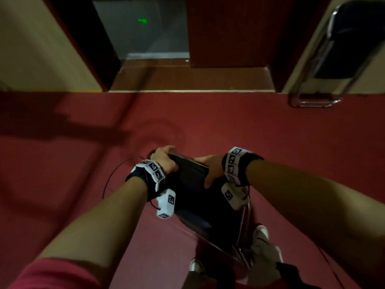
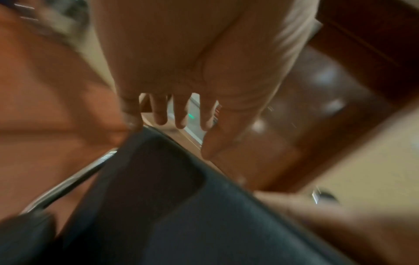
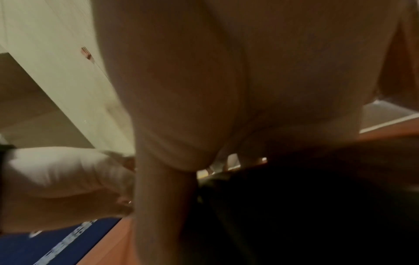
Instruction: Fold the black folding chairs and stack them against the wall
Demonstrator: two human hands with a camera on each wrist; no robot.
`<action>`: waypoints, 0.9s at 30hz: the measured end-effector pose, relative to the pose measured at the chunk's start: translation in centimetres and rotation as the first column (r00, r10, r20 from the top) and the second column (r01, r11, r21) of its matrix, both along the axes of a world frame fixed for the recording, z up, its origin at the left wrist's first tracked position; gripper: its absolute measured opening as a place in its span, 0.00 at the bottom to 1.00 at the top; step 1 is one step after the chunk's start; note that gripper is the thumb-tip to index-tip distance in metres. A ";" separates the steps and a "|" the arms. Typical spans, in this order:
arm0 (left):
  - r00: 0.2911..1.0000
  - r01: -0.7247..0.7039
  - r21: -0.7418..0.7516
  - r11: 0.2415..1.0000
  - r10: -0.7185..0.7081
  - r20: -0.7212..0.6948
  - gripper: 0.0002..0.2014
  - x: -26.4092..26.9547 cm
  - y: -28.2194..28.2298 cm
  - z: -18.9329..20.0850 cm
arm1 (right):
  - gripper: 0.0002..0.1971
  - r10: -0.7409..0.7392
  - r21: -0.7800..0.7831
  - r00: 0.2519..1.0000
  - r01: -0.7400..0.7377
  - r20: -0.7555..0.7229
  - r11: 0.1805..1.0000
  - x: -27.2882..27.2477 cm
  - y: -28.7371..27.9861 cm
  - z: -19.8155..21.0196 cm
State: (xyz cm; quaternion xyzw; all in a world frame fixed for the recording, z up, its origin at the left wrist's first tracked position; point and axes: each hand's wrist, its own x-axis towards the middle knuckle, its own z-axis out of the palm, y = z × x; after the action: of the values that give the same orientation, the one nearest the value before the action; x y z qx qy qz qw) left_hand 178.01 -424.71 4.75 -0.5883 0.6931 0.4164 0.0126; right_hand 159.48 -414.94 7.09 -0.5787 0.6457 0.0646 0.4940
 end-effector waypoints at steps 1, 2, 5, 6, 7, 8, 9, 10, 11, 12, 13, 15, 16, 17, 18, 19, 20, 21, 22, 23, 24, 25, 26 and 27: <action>0.989 0.130 -0.006 0.992 -0.129 0.072 0.47 -0.2 0.2 -0.3 | 0.39 -0.013 -0.016 1.000 0.013 0.002 1.000 0.4 0.6 -0.1; 0.956 0.259 -0.001 0.966 -0.256 0.146 0.48 -0.3 0.5 -0.5 | 0.37 -0.031 -0.034 1.000 0.031 0.002 0.999 0.6 1.1 -0.1; 0.798 0.512 0.056 0.857 -0.498 0.341 0.51 -0.4 1.1 -1.5 | 0.35 -0.105 -0.087 0.993 0.101 -0.047 0.991 1.0 2.8 -0.3; 0.771 0.539 0.059 0.840 -0.521 0.366 0.52 -0.4 1.2 -2.0 | 0.36 -0.116 -0.091 0.992 0.110 -0.053 0.990 0.9 3.3 -0.3; 0.758 0.555 0.048 0.830 -0.529 0.382 0.53 -0.3 1.2 -2.3 | 0.37 -0.124 -0.091 0.991 0.119 -0.048 0.989 0.7 3.7 -0.4; 0.750 0.569 0.026 0.822 -0.531 0.394 0.53 -0.3 1.2 -2.7 | 0.38 -0.134 -0.089 0.990 0.130 -0.041 0.988 0.4 4.0 -0.3; 0.745 0.587 -0.010 0.809 -0.536 0.396 0.52 -0.5 1.3 -3.1 | 0.40 -0.140 -0.089 0.989 0.136 -0.046 0.987 0.1 4.3 -0.3; 0.746 0.601 -0.049 0.798 -0.538 0.394 0.50 -0.8 1.6 -3.3 | 0.41 -0.156 -0.099 0.986 0.151 -0.053 0.984 -0.2 4.5 -0.1; 0.751 0.607 -0.086 0.790 -0.535 0.387 0.48 -1.1 1.9 -3.6 | 0.42 -0.179 -0.113 0.981 0.170 -0.075 0.979 -0.7 4.8 -0.1; 0.759 0.604 -0.120 0.788 -0.523 0.387 0.45 -1.5 2.2 -3.6 | 0.43 -0.209 -0.135 0.973 0.195 -0.102 0.972 -1.2 5.1 -0.1; 0.766 0.601 -0.152 0.785 -0.510 0.392 0.42 -1.8 2.4 -3.8 | 0.45 -0.246 -0.147 0.960 0.226 -0.136 0.963 -1.8 5.6 -0.1; 0.779 0.593 -0.214 0.776 -0.485 0.398 0.40 -2.3 2.5 -4.0 | 0.43 -0.335 -0.163 0.922 0.306 -0.194 0.938 -3.0 6.7 -0.4; 0.780 0.594 -0.224 0.773 -0.484 0.398 0.39 -2.4 2.4 -4.1 | 0.40 -0.388 -0.177 0.898 0.355 -0.209 0.918 -3.6 7.3 -0.8; 0.772 0.602 -0.219 0.768 -0.490 0.405 0.39 -2.5 2.4 -4.1 | 0.36 -0.446 -0.199 0.870 0.409 -0.210 0.891 -4.1 8.0 -1.2; 0.762 0.612 -0.207 0.763 -0.497 0.415 0.40 -2.6 2.4 -4.1 | 0.34 -0.501 -0.232 0.842 0.455 -0.201 0.859 -4.4 8.7 -1.6; 0.756 0.616 -0.205 0.760 -0.499 0.423 0.40 -2.6 2.6 -4.0 | 0.34 -0.545 -0.276 0.815 0.487 -0.198 0.829 -4.7 9.5 -2.0; 0.761 0.611 -0.211 0.763 -0.493 0.421 0.40 -2.6 2.9 -3.9 | 0.35 -0.583 -0.323 0.788 0.510 -0.197 0.798 -5.1 10.1 -2.4; 0.776 0.596 -0.221 0.772 -0.483 0.405 0.40 -2.4 3.2 -4.0 | 0.37 -0.617 -0.357 0.761 0.530 -0.198 0.769 -5.3 10.8 -2.8; 0.799 0.570 -0.226 0.790 -0.469 0.378 0.39 -2.1 3.4 -4.1 | 0.39 -0.646 -0.384 0.738 0.549 -0.195 0.743 -5.6 11.4 -3.0; 0.820 0.544 -0.229 0.807 -0.453 0.349 0.39 -1.7 3.7 -4.3 | 0.40 -0.672 -0.400 0.717 0.570 -0.184 0.718 -5.9 11.9 -3.1; 0.836 0.522 -0.226 0.823 -0.440 0.329 0.39 -1.2 3.8 -4.5 | 0.43 -0.706 -0.414 0.691 0.602 -0.158 0.682 -6.1 12.4 -3.2; 0.852 0.498 -0.234 0.835 -0.421 0.311 0.40 -0.8 4.0 -4.7 | 0.44 -0.749 -0.425 0.652 0.647 -0.121 0.633 -6.3 13.0 -3.3; 0.871 0.464 -0.242 0.852 -0.390 0.298 0.41 -0.2 4.1 -4.9 | 0.46 -0.791 -0.438 0.607 0.693 -0.073 0.573 -6.5 13.5 -3.5; 0.895 0.419 -0.253 0.872 -0.350 0.277 0.41 0.3 4.1 -5.0 | 0.47 -0.824 -0.446 0.565 0.731 -0.029 0.517 -6.7 13.9 -3.6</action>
State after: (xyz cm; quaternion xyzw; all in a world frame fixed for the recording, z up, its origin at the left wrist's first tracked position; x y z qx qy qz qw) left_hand 178.33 -420.60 -0.26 -0.4752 0.8468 0.2247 0.0819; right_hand 152.81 -401.03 3.45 -0.2975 0.8894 -0.2246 0.2646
